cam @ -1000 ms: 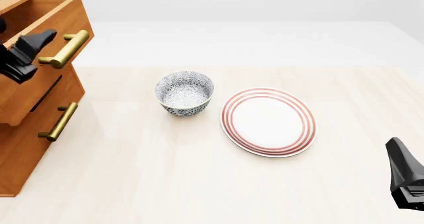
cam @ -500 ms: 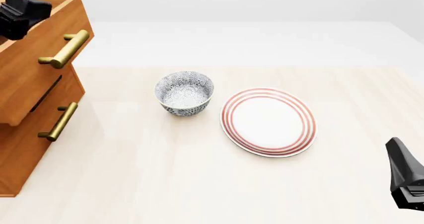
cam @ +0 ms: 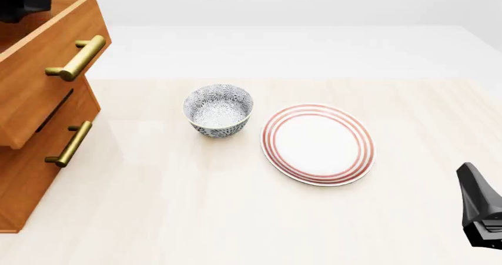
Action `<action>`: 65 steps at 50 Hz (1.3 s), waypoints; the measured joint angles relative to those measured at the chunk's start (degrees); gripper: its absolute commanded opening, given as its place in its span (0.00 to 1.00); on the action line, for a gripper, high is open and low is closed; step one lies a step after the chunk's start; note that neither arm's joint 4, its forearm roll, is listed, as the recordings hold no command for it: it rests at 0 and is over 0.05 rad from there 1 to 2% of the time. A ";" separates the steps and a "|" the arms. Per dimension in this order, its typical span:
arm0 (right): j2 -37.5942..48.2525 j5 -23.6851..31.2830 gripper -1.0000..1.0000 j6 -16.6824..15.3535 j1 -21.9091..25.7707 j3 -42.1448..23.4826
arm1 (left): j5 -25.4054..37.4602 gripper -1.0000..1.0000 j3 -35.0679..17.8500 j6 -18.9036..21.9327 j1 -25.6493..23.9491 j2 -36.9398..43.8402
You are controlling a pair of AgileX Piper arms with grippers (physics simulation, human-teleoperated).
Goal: Open the top drawer of the cabinet.
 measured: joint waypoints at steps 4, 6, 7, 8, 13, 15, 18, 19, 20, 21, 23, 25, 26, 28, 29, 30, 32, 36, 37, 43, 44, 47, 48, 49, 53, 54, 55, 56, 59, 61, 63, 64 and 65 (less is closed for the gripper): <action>0.00 0.00 1.00 0.00 0.00 0.00 | 1.23 1.00 -1.23 -1.99 0.03 0.91; 0.00 0.00 1.00 0.00 0.00 0.00 | 1.81 1.00 -1.75 -2.76 0.24 1.26; 0.00 0.00 1.00 0.00 0.00 0.00 | 2.07 1.00 -2.00 -3.11 0.33 1.42; 0.00 0.00 1.00 0.00 0.00 0.00 | 2.30 1.00 -2.23 -3.42 0.39 1.57; 0.00 0.00 1.00 0.00 0.00 0.00 | 3.41 1.00 -3.22 -5.18 0.81 2.24; 0.00 0.00 1.00 0.00 0.00 0.00 | 3.78 1.00 -3.38 -5.54 1.36 2.30; 0.00 0.00 1.00 0.00 0.00 0.00 | 4.21 1.00 -3.66 -6.62 1.52 2.58; 0.00 0.00 1.00 0.00 0.00 0.00 | 4.33 1.00 -3.73 -6.87 1.62 2.63; 0.00 0.00 1.00 0.00 0.00 0.00 | 4.44 1.00 -3.83 -7.16 1.73 2.70; 0.00 0.00 1.00 0.00 0.00 0.00 | 4.55 1.00 -3.91 -7.42 1.82 2.77; 0.00 0.00 1.00 0.00 0.00 0.00 | 4.68 1.00 -4.03 -8.00 1.88 2.99; 0.00 0.00 1.00 0.00 0.00 0.00 | 4.71 1.00 -4.06 -8.55 1.87 3.23; 0.00 0.00 1.00 0.00 0.00 0.00 | 4.70 1.00 -4.07 -8.85 1.85 3.34; 0.00 0.00 1.00 0.00 0.00 0.00 | 4.64 1.00 -4.06 -9.39 1.81 3.56; 0.00 0.00 1.00 0.00 0.00 0.00 | 4.58 1.00 -4.03 -9.64 1.79 3.67; 0.00 0.00 1.00 0.00 0.00 0.00 | 4.51 1.00 -3.99 -9.87 1.78 3.78; 0.00 0.00 1.00 0.00 0.00 0.00 | 4.30 1.00 -3.87 -10.39 1.73 3.99; 0.00 0.00 1.00 0.00 0.00 0.00 | 3.87 1.00 -3.55 -11.20 1.74 4.37; 0.00 0.00 1.00 0.00 0.00 0.00 | 3.77 1.00 -3.49 -11.39 1.74 4.46; 0.00 0.00 1.00 0.00 0.00 0.00 | 3.12 1.00 -3.02 -12.47 1.86 4.87; 0.00 0.00 1.00 0.00 0.00 0.00 | 3.00 1.00 -2.92 -12.62 1.88 4.92; 0.00 0.00 1.00 0.00 0.00 0.00 | 2.65 1.00 -2.60 -13.02 1.93 5.05; 0.00 0.00 1.00 0.00 0.00 0.00 | 2.52 1.00 -2.48 -13.14 1.95 5.07; 0.00 0.00 1.00 0.00 0.00 0.00 | 2.40 1.00 -2.34 -13.26 1.97 5.08; 0.00 0.00 1.00 0.00 0.00 0.00 | 1.95 1.00 -1.70 -13.74 2.11 4.99; 0.00 0.00 1.00 0.01 0.00 0.00 | 1.86 1.00 -1.55 -13.84 2.14 4.95; 0.00 0.00 1.00 0.01 0.00 0.00 | 1.77 1.00 -1.39 -13.94 2.18 4.90; 0.00 0.00 1.00 0.01 0.00 0.00 | 1.69 1.00 -1.24 -14.03 2.22 4.84; 0.00 0.00 1.00 0.00 0.00 0.00 | 1.47 1.00 -0.81 -14.28 2.30 4.69; 0.00 0.00 1.00 0.01 0.00 0.00 | 1.34 1.00 -0.55 -14.41 2.35 4.59; 0.00 0.00 1.00 0.01 0.00 0.00 | 1.22 1.00 -0.29 -14.49 2.41 4.49; 0.00 0.00 1.00 0.00 0.00 0.00 | 1.16 1.00 -0.17 -14.52 2.44 4.44; 0.00 0.00 1.00 0.00 0.00 0.00 | 1.11 1.00 -0.05 -14.54 2.46 4.40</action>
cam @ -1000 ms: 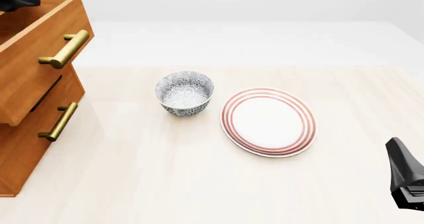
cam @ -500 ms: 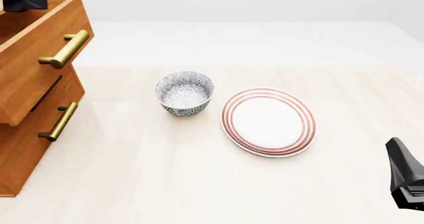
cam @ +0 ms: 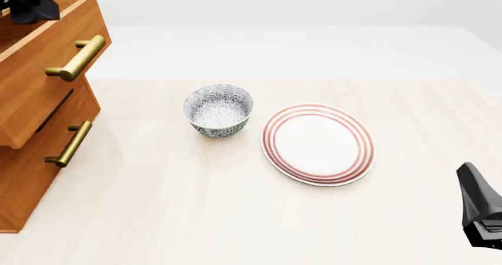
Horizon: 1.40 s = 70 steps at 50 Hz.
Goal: Open the top drawer of the cabinet.
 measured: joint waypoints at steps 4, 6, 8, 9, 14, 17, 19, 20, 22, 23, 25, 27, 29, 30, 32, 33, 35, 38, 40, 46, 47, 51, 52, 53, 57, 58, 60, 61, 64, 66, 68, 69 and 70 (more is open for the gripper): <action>0.00 0.00 1.00 0.00 0.00 0.00 | -0.27 1.00 0.52 -0.10 0.07 -0.19; 0.00 0.00 1.00 0.00 0.00 0.00 | -0.45 1.00 0.84 -0.12 0.11 -0.27; 0.00 0.00 1.00 -0.01 0.00 0.00 | -0.63 1.00 1.18 -0.14 0.15 -0.33; 0.00 0.00 1.00 0.00 0.00 0.00 | -0.72 1.00 1.35 -0.15 0.16 -0.37; 0.00 0.00 1.00 0.00 0.00 0.00 | -1.13 1.00 2.18 -0.23 0.30 -0.52; 0.00 0.00 1.00 0.00 0.00 0.00 | -1.37 1.00 2.64 -0.27 0.42 -0.62; 0.00 0.00 1.00 0.00 0.00 0.00 | -1.50 1.00 2.90 -0.28 0.51 -0.67; 0.00 0.00 1.00 0.00 0.00 0.00 | -1.57 1.00 3.03 -0.28 0.57 -0.69; 0.00 0.00 1.00 0.00 0.00 0.00 | -1.70 1.00 3.27 -0.27 0.70 -0.74; 0.00 0.00 1.00 0.00 0.00 0.00 | -1.75 1.00 3.36 -0.26 0.77 -0.75; 0.00 0.00 1.00 0.00 0.00 0.00 | -1.86 1.00 3.55 -0.25 0.91 -0.77; 0.00 0.00 1.00 0.00 0.00 0.00 | -1.96 1.00 3.71 -0.25 1.05 -0.78; 0.00 0.00 1.00 0.00 0.00 0.00 | -2.05 1.00 3.87 -0.25 1.20 -0.81; 0.00 0.00 1.00 0.00 0.00 0.00 | -2.10 1.00 3.95 -0.23 1.31 -0.83; 0.00 0.00 1.00 0.00 0.00 0.00 | -2.21 1.00 4.14 -0.21 1.49 -0.88; 0.00 0.00 1.00 0.00 0.00 0.00 | -2.26 1.00 4.23 -0.21 1.56 -0.91; 0.00 0.00 1.00 0.00 0.00 0.00 | -2.37 1.00 4.45 -0.19 1.74 -0.97; 0.00 0.00 1.00 0.00 0.00 0.00 | -2.52 1.00 4.74 -0.20 1.96 -1.04; 0.00 0.00 1.00 0.00 0.00 0.00 | -2.65 1.00 4.97 -0.22 2.11 -1.08; 0.00 0.00 1.00 0.00 0.00 0.00 | -3.02 1.00 5.63 -0.33 2.34 -1.09; 0.00 0.00 1.00 0.00 0.00 0.00 | -3.06 1.00 5.71 -0.34 2.36 -1.08; 0.00 0.00 1.00 0.00 0.00 0.00 | -3.20 1.00 5.95 -0.45 2.41 -1.00; 0.00 0.00 1.00 0.00 0.00 0.00 | -3.24 1.00 6.01 -0.48 2.43 -0.98; 0.00 0.00 1.00 0.00 0.00 0.00 | -3.31 1.00 6.10 -0.52 2.45 -0.95; 0.00 0.00 1.00 0.00 0.00 0.00 | -3.61 1.00 6.55 -0.66 2.52 -0.86; 0.00 0.00 1.00 0.00 0.00 0.00 | -3.68 1.00 6.65 -0.69 2.54 -0.84; 0.00 0.00 1.00 0.00 0.00 0.00 | -3.85 1.00 6.91 -0.75 2.59 -0.81; 0.00 0.00 1.00 0.00 0.00 0.00 | -3.94 1.00 7.03 -0.77 2.62 -0.79; 0.00 0.00 1.00 0.00 0.00 0.00 | -4.16 1.00 7.33 -0.84 2.70 -0.68; 0.00 0.00 1.00 0.00 0.00 0.00 | -4.35 1.00 7.54 -0.87 2.74 -0.58; 0.00 0.00 1.00 0.00 0.00 0.00 | -4.55 1.00 7.75 -0.92 2.75 -0.45; 0.00 0.00 1.00 0.00 0.00 0.00 | -4.64 1.00 7.85 -0.93 2.75 -0.38; 0.00 0.00 1.00 0.00 0.00 0.00 | -4.74 1.00 7.94 -0.96 2.75 -0.31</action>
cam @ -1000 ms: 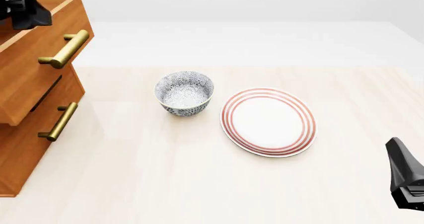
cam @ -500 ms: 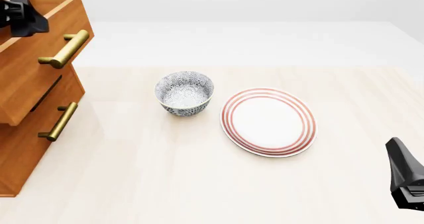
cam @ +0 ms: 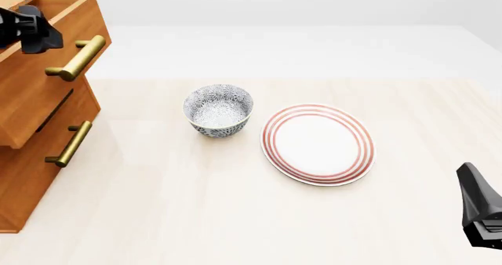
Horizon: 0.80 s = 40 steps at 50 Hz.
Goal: Open the top drawer of the cabinet.
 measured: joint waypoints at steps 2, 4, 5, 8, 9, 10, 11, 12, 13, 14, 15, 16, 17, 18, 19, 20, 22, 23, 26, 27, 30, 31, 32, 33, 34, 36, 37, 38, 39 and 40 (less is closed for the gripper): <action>0.00 0.00 1.00 0.00 0.00 0.00 | -0.18 1.00 0.18 -0.03 -0.02 0.15; 0.00 0.00 1.00 0.00 0.00 0.00 | -0.35 1.00 0.33 -0.09 -0.08 0.31; 0.00 0.00 1.00 0.00 0.00 0.00 | -0.42 1.00 0.39 -0.11 -0.11 0.39; 0.00 0.00 1.00 0.00 0.00 0.00 | -0.63 1.00 0.58 -0.14 -0.20 0.65; 0.00 0.00 1.00 0.00 0.00 0.00 | -0.68 1.00 0.64 -0.15 -0.23 0.74; 0.00 0.00 1.00 0.00 0.00 0.00 | -0.73 1.00 0.69 -0.17 -0.27 0.82; 0.00 0.00 1.00 0.00 0.00 0.00 | -0.77 1.00 0.73 -0.17 -0.29 0.89; 0.00 0.00 1.00 0.00 0.00 0.00 | -0.82 1.00 0.77 -0.17 -0.31 0.97; 0.00 0.00 1.00 0.00 0.00 0.00 | -0.86 1.00 0.81 -0.19 -0.35 1.04; 0.00 0.00 1.00 0.00 0.00 0.00 | -0.89 1.00 0.85 -0.20 -0.38 1.11; 0.00 0.00 1.00 0.00 0.00 0.00 | -0.93 1.00 0.89 -0.19 -0.40 1.18; 0.00 0.00 1.00 0.00 0.00 0.00 | -0.97 1.00 0.93 -0.18 -0.41 1.25; 0.00 0.00 1.00 0.00 0.00 0.00 | -1.01 1.00 0.97 -0.19 -0.45 1.32; 0.00 0.00 1.00 0.00 0.00 0.00 | -1.05 1.00 1.02 -0.17 -0.48 1.39; 0.00 0.00 1.00 0.00 0.00 0.00 | -1.10 1.00 1.07 -0.16 -0.53 1.46; 0.00 0.00 1.00 0.00 0.00 0.00 | -1.14 1.00 1.12 -0.17 -0.61 1.53; 0.00 0.00 1.00 0.00 0.00 0.00 | -1.21 1.00 1.22 -0.19 -0.77 1.65; 0.00 0.00 1.00 0.00 0.00 0.00 | -1.25 1.00 1.26 -0.22 -0.86 1.71; 0.00 0.00 1.00 0.00 0.00 0.00 | -1.28 1.00 1.32 -0.25 -1.16 1.94; 0.00 0.00 1.00 0.00 0.00 0.00 | -1.27 1.00 1.33 -0.27 -1.28 2.02; 0.00 0.00 1.00 0.00 0.00 0.00 | -1.19 1.00 1.31 -0.28 -1.69 2.21; 0.00 0.00 1.00 0.00 0.00 0.00 | -1.16 1.00 1.29 -0.26 -1.85 2.27; 0.00 0.00 1.00 0.00 0.00 0.00 | -1.12 1.00 1.26 -0.30 -2.01 2.33; 0.00 0.00 1.00 0.00 0.00 0.00 | -1.07 1.00 1.23 -0.32 -2.17 2.36; 0.00 0.00 1.00 0.00 0.00 0.00 | -1.02 1.00 1.21 -0.31 -2.32 2.40; 0.00 0.00 1.00 0.00 0.00 0.00 | -0.91 1.00 1.17 -0.33 -2.66 2.44; 0.00 0.00 1.00 0.00 0.00 0.00 | -0.85 1.00 1.15 -0.33 -2.83 2.45; 0.00 0.00 1.00 0.00 0.00 0.00 | -0.79 1.00 1.13 -0.33 -3.03 2.47; 0.00 0.00 1.00 0.00 0.00 0.00 | -0.73 1.00 1.11 -0.34 -3.25 2.51; 0.00 0.00 1.00 0.00 0.00 0.00 | -0.67 1.00 1.09 -0.38 -3.49 2.54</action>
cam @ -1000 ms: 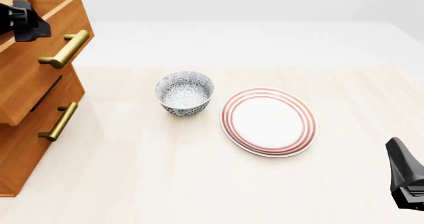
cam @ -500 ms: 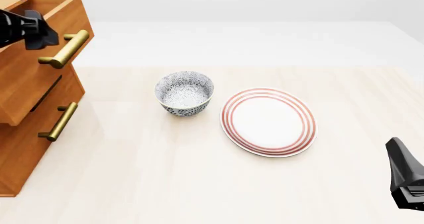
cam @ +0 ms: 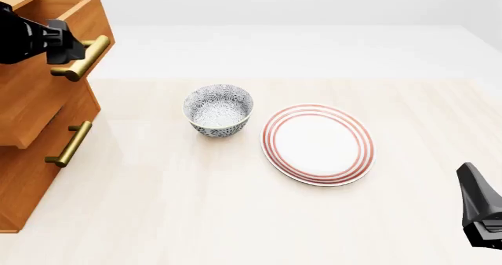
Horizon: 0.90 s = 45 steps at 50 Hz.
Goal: Open the top drawer of the cabinet.
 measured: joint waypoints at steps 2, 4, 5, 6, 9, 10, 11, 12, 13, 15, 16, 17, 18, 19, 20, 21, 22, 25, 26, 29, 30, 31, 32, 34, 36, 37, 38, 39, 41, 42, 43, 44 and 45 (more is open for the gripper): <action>0.00 0.00 1.00 0.00 0.00 0.00 | 0.14 1.00 -0.03 -0.01 -0.42 0.05; 0.00 0.00 1.00 0.00 0.00 0.00 | 0.28 1.00 -0.07 0.00 -0.82 0.12; 0.00 0.00 1.00 0.00 0.00 0.00 | 0.35 1.00 -0.09 0.01 -1.01 0.15; 0.00 0.00 1.00 0.00 0.00 0.00 | 0.41 1.00 -0.12 -0.01 -1.20 0.19; 0.00 0.00 1.00 0.00 0.00 0.00 | 0.58 1.00 -0.18 -0.06 -1.83 0.29; 0.00 0.00 1.00 0.00 0.00 0.00 | 0.63 1.00 -0.20 -0.08 -2.04 0.33; 0.00 0.00 1.00 0.00 0.00 0.00 | 0.67 1.00 -0.22 -0.11 -2.25 0.36; 0.00 0.00 1.00 0.00 0.00 0.00 | 0.71 1.00 -0.25 -0.16 -2.47 0.41; 0.00 0.00 1.00 0.00 0.00 0.00 | 0.73 1.00 -0.27 -0.21 -2.71 0.46; 0.00 0.00 1.00 0.00 0.00 0.00 | 0.78 1.00 -0.30 -0.29 -3.16 0.56; 0.00 0.00 1.00 0.00 0.00 0.00 | 0.79 1.00 -0.32 -0.35 -3.40 0.62; 0.00 0.00 1.00 0.00 0.00 0.00 | 0.81 1.00 -0.34 -0.37 -3.63 0.69; 0.00 0.00 1.00 0.00 0.00 0.00 | 0.82 1.00 -0.36 -0.41 -3.89 0.75; 0.00 0.00 1.00 0.00 0.00 0.00 | 0.82 1.00 -0.38 -0.45 -4.15 0.83; 0.00 0.00 1.00 0.00 0.00 0.00 | 0.83 1.00 -0.41 -0.47 -4.40 0.90; 0.00 0.00 1.00 0.00 0.00 0.00 | 0.84 1.00 -0.44 -0.50 -4.64 0.97; 0.00 0.00 1.00 0.00 0.00 0.00 | 0.85 1.00 -0.46 -0.52 -4.91 1.05; 0.00 0.00 1.00 0.00 0.00 0.00 | 0.86 1.00 -0.51 -0.77 -5.64 1.26; 0.00 0.00 1.00 0.00 0.00 0.00 | 0.86 1.00 -0.53 -0.85 -5.87 1.31; 0.00 0.00 1.00 0.00 0.00 0.00 | 0.92 1.00 -0.56 -1.01 -6.48 1.44; 0.00 0.00 1.00 0.00 0.00 0.00 | 0.94 1.00 -0.58 -1.06 -6.66 1.46; 0.00 0.00 1.00 0.00 0.00 0.00 | 0.96 1.00 -0.60 -1.12 -6.85 1.48; 0.00 0.00 1.00 0.00 0.00 0.00 | 0.99 1.00 -0.61 -1.17 -7.04 1.50; 0.00 0.00 1.00 0.00 0.00 0.00 | 1.03 1.00 -0.65 -1.33 -7.43 1.55; 0.00 0.00 1.00 0.00 0.00 0.00 | 1.10 1.00 -0.68 -1.47 -7.83 1.61; 0.00 0.00 1.00 0.00 0.00 0.00 | 1.13 1.00 -0.70 -1.51 -8.05 1.63; 0.00 0.00 1.00 0.00 0.00 0.00 | 1.17 1.00 -0.73 -1.57 -8.24 1.66; 0.00 0.00 1.00 0.00 0.00 0.00 | 1.20 1.00 -0.75 -1.59 -8.41 1.68; 0.00 0.00 1.00 0.00 0.00 0.00 | 1.24 1.00 -0.82 -1.81 -8.91 1.75; 0.00 0.00 1.00 0.00 0.00 0.00 | 1.24 1.00 -0.85 -1.93 -9.24 1.80; 0.00 0.00 1.00 0.00 0.00 0.00 | 1.24 1.00 -0.85 -2.07 -9.59 1.86; 0.00 0.00 1.00 0.00 0.00 0.00 | 1.25 1.00 -0.85 -2.12 -9.81 1.89; 0.00 0.00 1.00 0.00 -0.01 0.00 | 1.27 1.00 -0.82 -2.15 -10.03 1.95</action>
